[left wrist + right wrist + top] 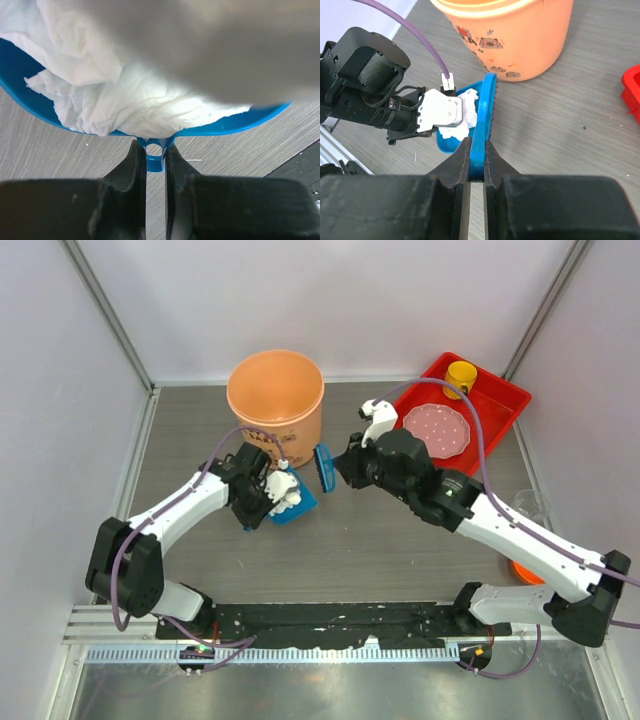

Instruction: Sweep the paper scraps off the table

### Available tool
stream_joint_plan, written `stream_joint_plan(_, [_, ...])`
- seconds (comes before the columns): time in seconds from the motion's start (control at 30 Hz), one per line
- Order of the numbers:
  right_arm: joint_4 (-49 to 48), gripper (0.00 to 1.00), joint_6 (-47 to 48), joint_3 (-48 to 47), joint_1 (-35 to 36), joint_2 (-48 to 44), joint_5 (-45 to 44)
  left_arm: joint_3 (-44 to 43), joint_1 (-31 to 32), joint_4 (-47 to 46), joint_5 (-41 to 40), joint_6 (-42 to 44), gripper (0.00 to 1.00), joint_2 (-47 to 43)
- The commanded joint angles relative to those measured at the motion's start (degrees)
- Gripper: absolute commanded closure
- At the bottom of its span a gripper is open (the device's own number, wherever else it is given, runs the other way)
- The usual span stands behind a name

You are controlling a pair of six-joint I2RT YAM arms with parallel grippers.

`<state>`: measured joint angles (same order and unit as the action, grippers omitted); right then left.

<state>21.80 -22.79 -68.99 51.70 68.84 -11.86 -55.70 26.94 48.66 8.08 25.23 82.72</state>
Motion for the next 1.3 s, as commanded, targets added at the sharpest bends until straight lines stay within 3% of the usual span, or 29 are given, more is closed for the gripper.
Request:
stream_joint_plan(0.0, [-0.54, 0.99, 3.09, -3.08, 0.33, -5.99, -4.84, -4.85, -0.13, 2.91, -0.43, -2.12, 1.0, -4.49])
stream_joint_plan(0.23, [4.38, 0.99, 5.65, -3.43, 0.33, -11.53, -11.87, -13.46, -0.05, 13.72, 4.14, -2.73, 1.0, -5.29])
stream_joint_plan(0.67, [7.38, 0.99, 7.93, 0.08, 0.15, -11.62, -17.76, -33.92, -0.39, 25.24, 0.72, -5.98, 1.0, -2.57])
stream_joint_plan(1.0, [7.82, 0.99, 6.53, 2.02, 0.06, -12.68, -16.71, -51.07, -8.47, 27.62, 2.03, -5.55, 1.0, 7.09])
stream_joint_plan(1.1, [7.9, 0.99, 6.7, 2.37, -0.02, -13.2, -16.88, -58.27, -9.88, 26.92, -0.42, -5.72, 1.0, 10.7])
stream_joint_plan(1.27, [8.26, 0.99, 6.53, 2.9, -0.02, -13.99, -16.36, -74.32, -9.98, 24.46, -16.72, -4.32, 1.0, 20.1])
